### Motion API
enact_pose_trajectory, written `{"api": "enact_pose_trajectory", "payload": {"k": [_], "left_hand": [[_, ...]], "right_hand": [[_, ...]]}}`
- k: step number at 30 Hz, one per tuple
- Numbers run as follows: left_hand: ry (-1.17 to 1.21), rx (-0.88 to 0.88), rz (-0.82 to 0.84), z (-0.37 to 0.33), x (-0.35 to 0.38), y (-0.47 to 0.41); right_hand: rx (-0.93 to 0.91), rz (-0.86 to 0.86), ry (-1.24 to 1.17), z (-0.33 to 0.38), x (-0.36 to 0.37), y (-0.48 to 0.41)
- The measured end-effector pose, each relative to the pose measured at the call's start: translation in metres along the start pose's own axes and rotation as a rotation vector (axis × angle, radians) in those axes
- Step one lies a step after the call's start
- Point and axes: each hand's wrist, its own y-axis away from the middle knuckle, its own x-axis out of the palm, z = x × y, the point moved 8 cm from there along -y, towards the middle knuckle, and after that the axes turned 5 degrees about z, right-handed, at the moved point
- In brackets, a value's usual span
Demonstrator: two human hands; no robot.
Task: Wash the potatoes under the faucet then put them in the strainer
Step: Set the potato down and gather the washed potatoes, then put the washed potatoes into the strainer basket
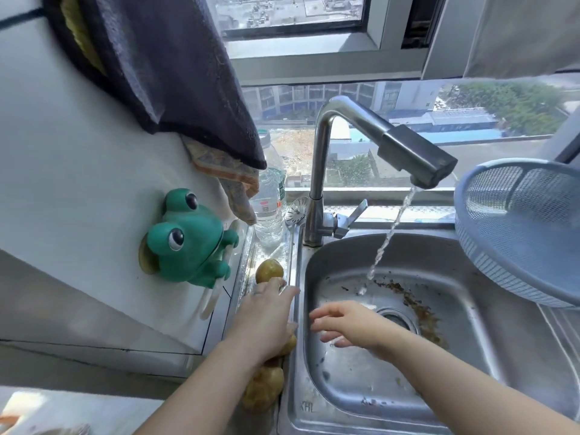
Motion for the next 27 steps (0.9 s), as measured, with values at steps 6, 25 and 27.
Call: {"api": "enact_pose_trajectory", "payload": {"k": [6, 25, 27], "left_hand": [[0.136, 0.074, -0.006, -0.027, -0.01, -0.019], [0.403, -0.041, -0.059, -0.013, -0.023, -0.052], [0.414, -0.053, -0.056, -0.009, -0.024, -0.052]], "right_hand": [[0.054, -0.398, 0.057, -0.019, -0.123, 0.023], [-0.258, -0.196, -0.527, 0.088, -0.189, -0.016], [-0.257, -0.187, -0.538, 0.089, -0.189, -0.017]]}}
